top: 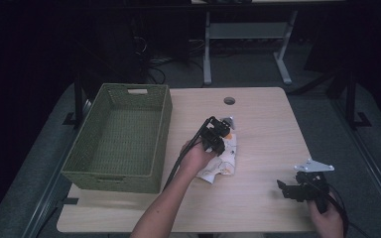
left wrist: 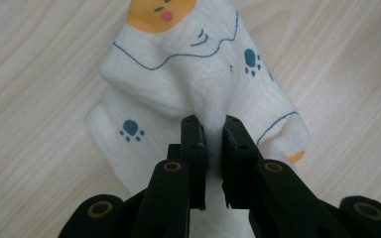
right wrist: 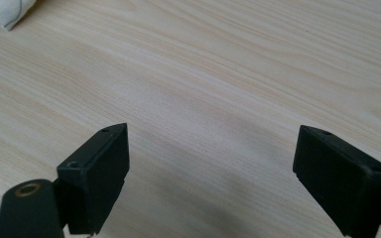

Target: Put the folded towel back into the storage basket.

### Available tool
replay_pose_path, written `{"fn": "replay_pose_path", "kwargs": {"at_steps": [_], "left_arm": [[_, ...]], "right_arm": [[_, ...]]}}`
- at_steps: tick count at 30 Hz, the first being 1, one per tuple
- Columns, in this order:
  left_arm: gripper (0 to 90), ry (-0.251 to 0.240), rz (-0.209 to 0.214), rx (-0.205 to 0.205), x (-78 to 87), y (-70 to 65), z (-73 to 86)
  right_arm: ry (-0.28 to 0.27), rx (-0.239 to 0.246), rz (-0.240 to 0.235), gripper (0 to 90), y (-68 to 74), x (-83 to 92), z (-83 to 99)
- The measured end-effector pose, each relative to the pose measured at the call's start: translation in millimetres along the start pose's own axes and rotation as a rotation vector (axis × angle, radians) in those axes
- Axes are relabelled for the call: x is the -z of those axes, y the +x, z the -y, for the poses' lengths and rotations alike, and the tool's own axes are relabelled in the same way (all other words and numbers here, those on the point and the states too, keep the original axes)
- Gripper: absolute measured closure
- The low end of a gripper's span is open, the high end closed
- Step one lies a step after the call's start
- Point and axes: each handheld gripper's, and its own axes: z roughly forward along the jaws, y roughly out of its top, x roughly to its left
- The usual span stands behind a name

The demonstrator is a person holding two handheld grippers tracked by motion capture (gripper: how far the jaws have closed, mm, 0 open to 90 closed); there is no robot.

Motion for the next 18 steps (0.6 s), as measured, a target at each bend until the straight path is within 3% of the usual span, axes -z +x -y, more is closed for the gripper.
{"fn": "replay_pose_path", "kwargs": {"at_steps": [18], "left_arm": [[82.2,-0.02,0.007,-0.019,26.1,-0.8,4.0]], "right_arm": [[0.0,0.002,0.002,14.2,0.7,-0.7,-0.6]]}}
